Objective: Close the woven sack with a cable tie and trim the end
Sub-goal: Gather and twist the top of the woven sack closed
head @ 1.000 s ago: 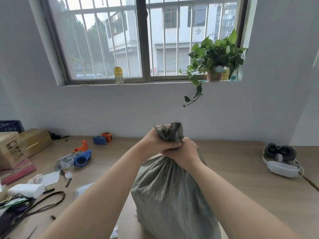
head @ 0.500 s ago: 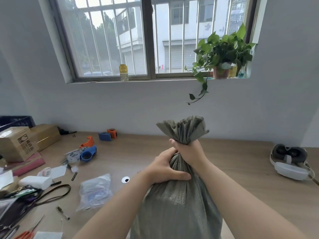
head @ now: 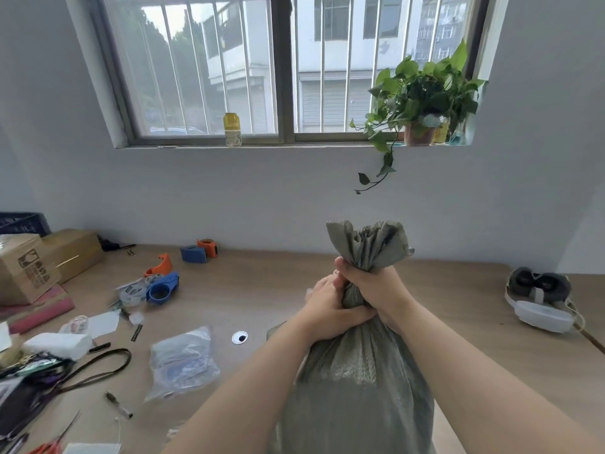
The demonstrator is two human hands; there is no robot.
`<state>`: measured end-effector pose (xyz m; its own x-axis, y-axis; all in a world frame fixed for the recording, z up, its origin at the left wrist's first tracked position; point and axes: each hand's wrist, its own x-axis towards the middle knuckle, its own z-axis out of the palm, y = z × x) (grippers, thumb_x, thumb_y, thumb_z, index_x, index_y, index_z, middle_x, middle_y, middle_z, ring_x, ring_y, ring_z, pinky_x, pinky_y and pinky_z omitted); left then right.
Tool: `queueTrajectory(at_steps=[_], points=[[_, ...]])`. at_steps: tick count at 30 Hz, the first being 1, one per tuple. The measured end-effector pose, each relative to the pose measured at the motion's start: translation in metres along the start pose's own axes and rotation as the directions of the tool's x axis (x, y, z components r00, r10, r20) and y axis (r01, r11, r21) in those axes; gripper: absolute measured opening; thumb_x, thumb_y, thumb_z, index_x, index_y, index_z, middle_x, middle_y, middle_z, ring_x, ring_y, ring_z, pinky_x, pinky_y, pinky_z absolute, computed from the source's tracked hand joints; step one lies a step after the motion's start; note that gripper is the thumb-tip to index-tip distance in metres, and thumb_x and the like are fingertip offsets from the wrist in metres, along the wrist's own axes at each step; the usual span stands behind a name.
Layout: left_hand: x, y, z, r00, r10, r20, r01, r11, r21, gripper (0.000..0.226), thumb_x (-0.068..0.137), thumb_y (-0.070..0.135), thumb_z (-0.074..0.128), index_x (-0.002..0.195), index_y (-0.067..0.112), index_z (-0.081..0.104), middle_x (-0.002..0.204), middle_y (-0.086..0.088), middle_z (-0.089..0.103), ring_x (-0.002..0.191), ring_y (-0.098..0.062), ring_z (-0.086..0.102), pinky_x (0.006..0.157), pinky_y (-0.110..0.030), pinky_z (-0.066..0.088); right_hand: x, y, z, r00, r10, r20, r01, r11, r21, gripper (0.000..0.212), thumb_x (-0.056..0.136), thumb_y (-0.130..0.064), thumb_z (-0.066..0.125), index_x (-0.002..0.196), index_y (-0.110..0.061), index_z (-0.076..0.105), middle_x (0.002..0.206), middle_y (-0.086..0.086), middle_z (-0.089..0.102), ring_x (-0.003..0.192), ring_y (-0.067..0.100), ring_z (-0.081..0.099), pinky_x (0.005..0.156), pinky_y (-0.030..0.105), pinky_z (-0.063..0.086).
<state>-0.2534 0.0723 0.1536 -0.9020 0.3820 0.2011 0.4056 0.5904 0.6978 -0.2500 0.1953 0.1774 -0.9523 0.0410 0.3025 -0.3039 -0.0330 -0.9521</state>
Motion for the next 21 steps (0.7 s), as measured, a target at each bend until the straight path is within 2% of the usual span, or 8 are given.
queueTrajectory(at_steps=[2,5,8,10,12,14,16,21], points=[[0.002,-0.005,-0.004,1.000,0.026,0.012,-0.025,0.998,-0.061,0.063,0.065,0.055,0.073,0.123,0.035,0.059,0.125,0.012,0.055,0.126,-0.015,0.049,0.107,-0.036,0.040,-0.001,0.003,0.004,1.000,-0.007,0.017,0.007,1.000,-0.025,0.034,0.088,-0.026,0.072,0.069,-0.001,0.059,0.060,0.015,0.060,0.062,0.024,0.063,0.067,0.032,0.056],[0.006,-0.020,-0.007,0.999,-0.042,0.003,0.042,0.979,-0.202,0.052,0.050,0.059,0.073,0.094,0.032,0.067,0.116,0.019,0.055,0.115,-0.005,0.053,0.102,-0.037,0.047,0.001,0.004,0.018,0.999,0.037,-0.008,-0.037,0.998,-0.057,0.048,0.092,-0.033,0.067,0.054,-0.010,0.048,0.048,0.006,0.044,0.046,0.018,0.044,0.051,0.028,0.043],[-0.002,-0.032,-0.010,1.000,-0.026,0.006,0.026,0.913,-0.408,0.065,0.059,0.044,0.085,0.117,0.035,0.057,0.111,0.018,0.063,0.102,0.010,0.058,0.097,-0.029,0.050,0.007,0.002,0.030,0.991,0.112,-0.068,-0.117,0.990,-0.077,0.055,0.094,-0.025,0.065,0.043,-0.023,0.046,0.041,-0.004,0.035,0.040,0.013,0.032,0.044,0.026,0.028],[-0.009,-0.043,-0.018,0.999,0.024,0.048,0.007,0.834,-0.552,0.080,0.067,0.027,0.089,0.135,0.032,0.047,0.116,0.022,0.061,0.098,0.016,0.060,0.090,-0.014,0.049,0.009,0.003,0.034,0.987,0.140,-0.079,-0.144,0.988,-0.053,0.053,0.091,-0.021,0.068,0.043,-0.023,0.045,0.041,-0.006,0.031,0.039,0.011,0.027,0.043,0.026,0.022],[-0.015,-0.056,-0.029,0.998,0.047,0.049,-0.009,0.811,-0.585,0.069,0.070,0.025,0.086,0.131,0.029,0.054,0.116,0.014,0.064,0.094,0.013,0.063,0.080,-0.006,0.046,0.012,0.007,0.036,0.987,0.120,-0.103,-0.128,0.989,-0.075,0.049,0.090,-0.017,0.066,0.048,-0.022,0.040,0.041,-0.005,0.030,0.038,0.012,0.025,0.044,0.028,0.021],[-0.023,-0.071,-0.038,0.998,0.058,0.020,-0.037,0.830,-0.557,0.050,0.072,0.029,0.083,0.119,0.027,0.065,0.116,0.005,0.070,0.102,0.003,0.064,0.085,-0.007,0.044,0.014,0.012,0.043,0.987,0.089,-0.136,-0.103,0.990,-0.099,0.047,0.090,-0.012,0.064,0.053,-0.019,0.038,0.042,-0.004,0.030,0.038,0.012,0.026,0.045,0.029,0.024],[-0.030,-0.089,-0.047,0.998,0.065,-0.001,-0.055,0.851,-0.523,0.038,0.079,0.024,0.080,0.115,0.024,0.067,0.116,0.008,0.071,0.108,0.001,0.062,0.091,-0.010,0.043,0.015,0.014,0.050,0.985,0.060,-0.162,-0.082,0.987,-0.136,0.043,0.087,-0.016,0.067,0.055,-0.021,0.038,0.043,-0.006,0.032,0.039,0.011,0.028,0.045,0.028,0.027],[-0.049,-0.158,-0.072,0.995,-0.085,-0.058,0.043,0.855,-0.518,0.036,0.079,0.025,0.078,0.113,0.026,0.068,0.114,0.011,0.072,0.107,-0.009,0.066,0.099,-0.037,0.050,0.017,0.019,0.064,0.989,0.038,-0.146,-0.068,0.976,-0.205,0.046,0.091,-0.012,0.065,0.055,-0.019,0.038,0.041,-0.008,0.034,0.039,0.011,0.030,0.050,0.029,0.028]])
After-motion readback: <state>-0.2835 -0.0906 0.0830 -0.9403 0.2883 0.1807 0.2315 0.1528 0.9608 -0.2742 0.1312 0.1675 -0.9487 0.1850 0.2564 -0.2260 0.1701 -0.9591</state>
